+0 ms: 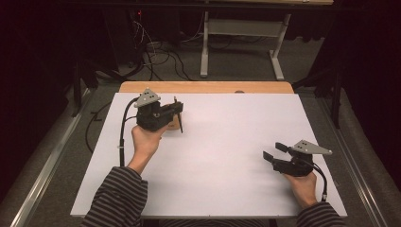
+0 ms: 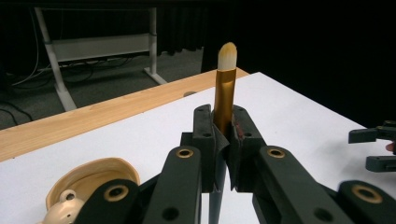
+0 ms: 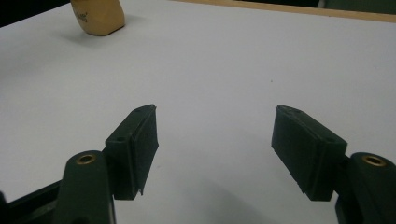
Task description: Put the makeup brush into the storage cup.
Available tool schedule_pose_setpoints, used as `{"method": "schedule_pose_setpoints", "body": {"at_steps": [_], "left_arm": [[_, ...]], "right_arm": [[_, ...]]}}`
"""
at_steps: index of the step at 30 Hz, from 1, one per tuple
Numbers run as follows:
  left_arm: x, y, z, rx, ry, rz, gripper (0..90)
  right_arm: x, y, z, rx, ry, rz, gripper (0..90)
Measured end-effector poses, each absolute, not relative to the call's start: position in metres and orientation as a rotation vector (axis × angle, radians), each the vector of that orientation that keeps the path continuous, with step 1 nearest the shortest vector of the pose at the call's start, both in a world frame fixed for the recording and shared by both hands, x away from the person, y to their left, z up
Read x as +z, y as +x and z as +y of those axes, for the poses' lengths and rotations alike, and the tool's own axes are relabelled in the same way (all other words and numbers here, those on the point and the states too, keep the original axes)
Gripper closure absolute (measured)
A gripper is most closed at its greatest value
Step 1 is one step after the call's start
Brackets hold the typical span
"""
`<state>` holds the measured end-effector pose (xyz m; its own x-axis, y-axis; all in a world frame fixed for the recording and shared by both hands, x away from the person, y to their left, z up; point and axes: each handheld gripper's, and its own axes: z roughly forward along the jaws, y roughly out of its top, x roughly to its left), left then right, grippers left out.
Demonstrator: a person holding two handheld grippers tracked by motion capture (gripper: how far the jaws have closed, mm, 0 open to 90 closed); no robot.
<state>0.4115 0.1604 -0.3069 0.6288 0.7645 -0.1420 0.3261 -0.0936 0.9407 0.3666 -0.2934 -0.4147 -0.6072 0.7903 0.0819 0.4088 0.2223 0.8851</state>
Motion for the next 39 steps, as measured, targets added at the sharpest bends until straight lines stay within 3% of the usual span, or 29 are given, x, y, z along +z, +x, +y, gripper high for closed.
{"method": "schedule_pose_setpoints", "body": {"at_steps": [39], "left_arm": [[-0.300, 0.462, 0.173, 0.590, 1.686, 1.036, 83.8]], "right_arm": [[-0.415, 0.368, -0.294, 1.348, 1.116, 2.114, 33.2]]}}
